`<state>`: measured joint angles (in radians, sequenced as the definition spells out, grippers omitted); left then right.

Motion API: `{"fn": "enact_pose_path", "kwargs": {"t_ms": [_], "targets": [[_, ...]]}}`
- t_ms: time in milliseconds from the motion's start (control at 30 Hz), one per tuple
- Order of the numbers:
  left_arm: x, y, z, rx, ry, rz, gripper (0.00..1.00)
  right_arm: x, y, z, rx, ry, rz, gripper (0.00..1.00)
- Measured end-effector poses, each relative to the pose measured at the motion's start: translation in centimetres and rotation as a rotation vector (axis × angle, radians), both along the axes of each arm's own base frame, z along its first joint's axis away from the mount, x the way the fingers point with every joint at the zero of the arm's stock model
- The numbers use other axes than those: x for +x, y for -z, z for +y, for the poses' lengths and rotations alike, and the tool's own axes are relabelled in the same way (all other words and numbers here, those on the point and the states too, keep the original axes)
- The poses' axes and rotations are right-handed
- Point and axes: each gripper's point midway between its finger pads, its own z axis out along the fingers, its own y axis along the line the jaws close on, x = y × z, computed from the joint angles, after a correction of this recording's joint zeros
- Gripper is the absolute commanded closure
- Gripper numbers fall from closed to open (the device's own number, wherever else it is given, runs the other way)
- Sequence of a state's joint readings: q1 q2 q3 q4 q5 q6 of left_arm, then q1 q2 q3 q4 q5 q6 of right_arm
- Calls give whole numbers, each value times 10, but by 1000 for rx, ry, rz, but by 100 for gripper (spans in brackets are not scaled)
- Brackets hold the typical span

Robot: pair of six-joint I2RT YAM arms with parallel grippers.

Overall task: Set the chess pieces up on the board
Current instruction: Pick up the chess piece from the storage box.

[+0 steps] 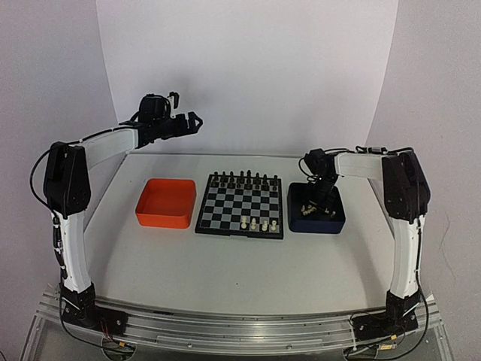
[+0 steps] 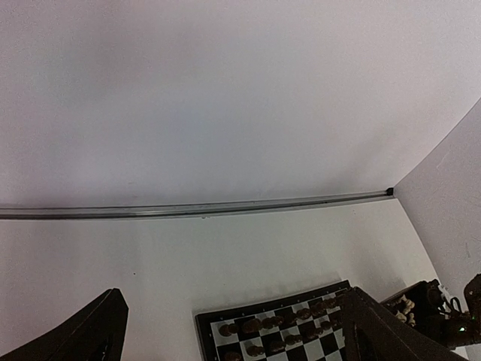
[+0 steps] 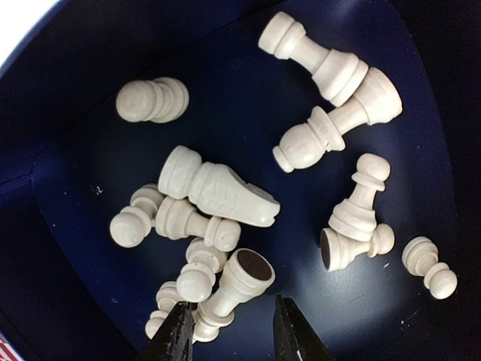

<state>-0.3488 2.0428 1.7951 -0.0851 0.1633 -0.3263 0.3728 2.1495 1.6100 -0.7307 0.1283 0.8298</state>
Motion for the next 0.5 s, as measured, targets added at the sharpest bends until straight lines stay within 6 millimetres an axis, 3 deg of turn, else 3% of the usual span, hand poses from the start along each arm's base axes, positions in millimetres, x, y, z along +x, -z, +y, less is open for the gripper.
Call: {"fn": "enact_pose_path", "kwargs": {"t_ms": [333,500], "targets": [[-3,11,4,20,-1,18,0,-1,5,0,-11,11,8,71],[-4,9,5,19,-3,15,0,-1,5,-3,-22,23,7,79]]}}
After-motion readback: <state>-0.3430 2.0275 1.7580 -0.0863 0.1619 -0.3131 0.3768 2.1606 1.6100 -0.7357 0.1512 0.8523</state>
